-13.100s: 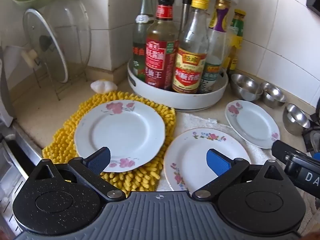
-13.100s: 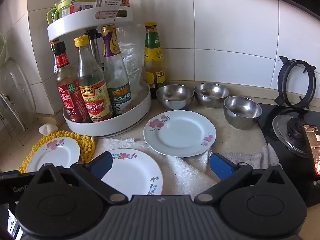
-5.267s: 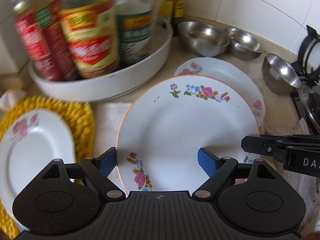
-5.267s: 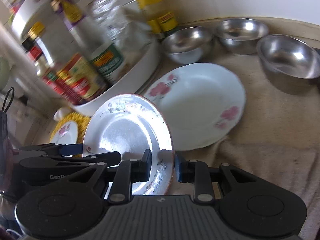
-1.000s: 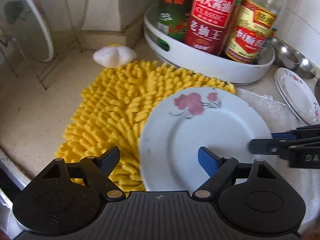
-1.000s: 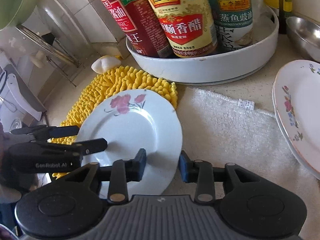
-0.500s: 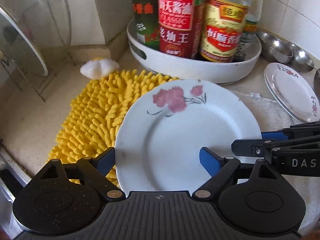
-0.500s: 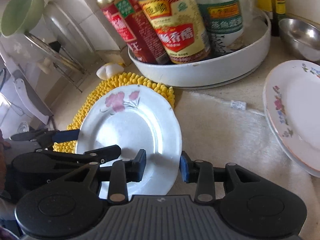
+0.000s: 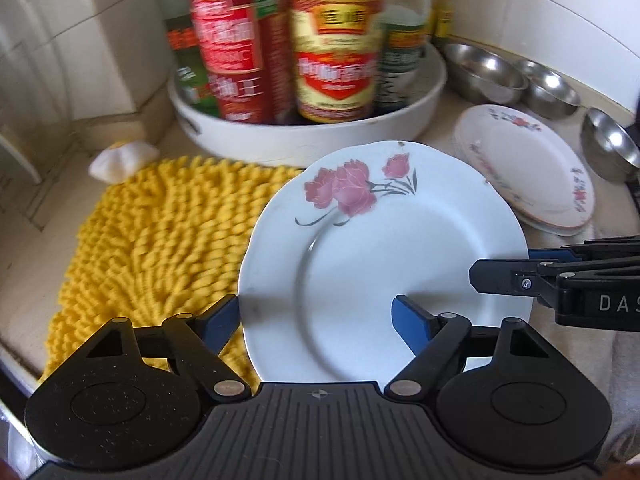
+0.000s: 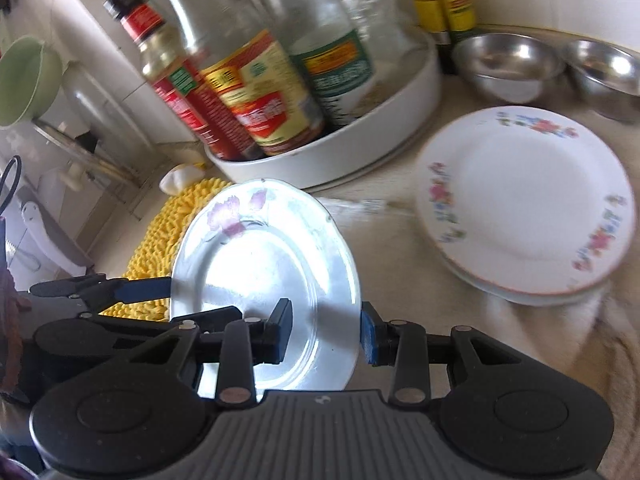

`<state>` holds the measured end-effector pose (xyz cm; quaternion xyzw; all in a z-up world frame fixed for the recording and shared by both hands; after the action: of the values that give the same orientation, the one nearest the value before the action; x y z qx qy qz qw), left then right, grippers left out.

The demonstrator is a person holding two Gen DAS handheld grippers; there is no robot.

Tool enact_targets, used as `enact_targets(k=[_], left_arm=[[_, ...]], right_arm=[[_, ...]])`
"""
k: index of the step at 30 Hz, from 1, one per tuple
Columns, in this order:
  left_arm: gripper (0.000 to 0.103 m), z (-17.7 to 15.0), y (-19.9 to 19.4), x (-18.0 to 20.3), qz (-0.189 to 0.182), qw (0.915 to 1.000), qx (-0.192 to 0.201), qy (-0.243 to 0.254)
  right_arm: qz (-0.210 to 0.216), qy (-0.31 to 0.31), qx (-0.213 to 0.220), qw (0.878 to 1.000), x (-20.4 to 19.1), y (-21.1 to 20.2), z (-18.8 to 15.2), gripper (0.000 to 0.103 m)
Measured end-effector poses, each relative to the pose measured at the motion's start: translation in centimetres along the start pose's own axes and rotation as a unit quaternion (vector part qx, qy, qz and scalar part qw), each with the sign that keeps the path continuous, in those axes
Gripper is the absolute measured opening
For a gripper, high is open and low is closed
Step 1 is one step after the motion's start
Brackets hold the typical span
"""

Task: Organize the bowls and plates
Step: 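Carry the pink-flower plate with the right gripper over to the plate stack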

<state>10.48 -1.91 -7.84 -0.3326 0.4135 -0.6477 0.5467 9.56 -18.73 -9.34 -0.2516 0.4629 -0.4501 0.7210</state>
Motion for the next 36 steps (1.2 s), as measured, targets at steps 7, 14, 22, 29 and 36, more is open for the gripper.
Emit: enact_targets(k=[7, 14, 22, 29, 36], left_arm=[[0.085, 0.6, -0.1, 3.0, -0.023, 0.9990, 0.011, 0.036], [0.085, 1.2, 0.1, 6.2, -0.048, 0.9964, 0.016, 0.069], [0.085, 2.3, -0.1, 9.5, -0.062, 0.9925, 0.031, 0.101], [0.085, 3.3, -0.3, 11.6, -0.064, 0.9893, 0.048, 0.123], [0.085, 4.0, -0.1, 13.2, -0.068, 0.9861, 0.057, 0.140]], right_arm=[[-0.023, 0.034, 0.020, 0.999, 2.2, -2.4, -1.4, 0.055], [-0.046, 0.073, 0.052, 0.995, 4.2, -4.9, -2.9, 0.055], [-0.066, 0.108, 0.076, 0.989, 6.2, -6.9, -4.2, 0.055], [-0.082, 0.124, 0.099, 0.984, 7.6, -8.2, -4.2, 0.056], [-0.094, 0.137, 0.113, 0.980, 8.9, -8.8, -3.7, 0.056]])
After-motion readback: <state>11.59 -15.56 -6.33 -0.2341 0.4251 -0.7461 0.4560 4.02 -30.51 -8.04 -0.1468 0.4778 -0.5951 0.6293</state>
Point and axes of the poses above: each gripper's, at about its wrist camera, not at the fingertips, and y roughly the way its jaws point, x to its right, z to its top, the point moved 2 cm from there along y, roughly the way its jaws point, and after that the axes turned 5 degrees about -x, right-handed, at the moved point
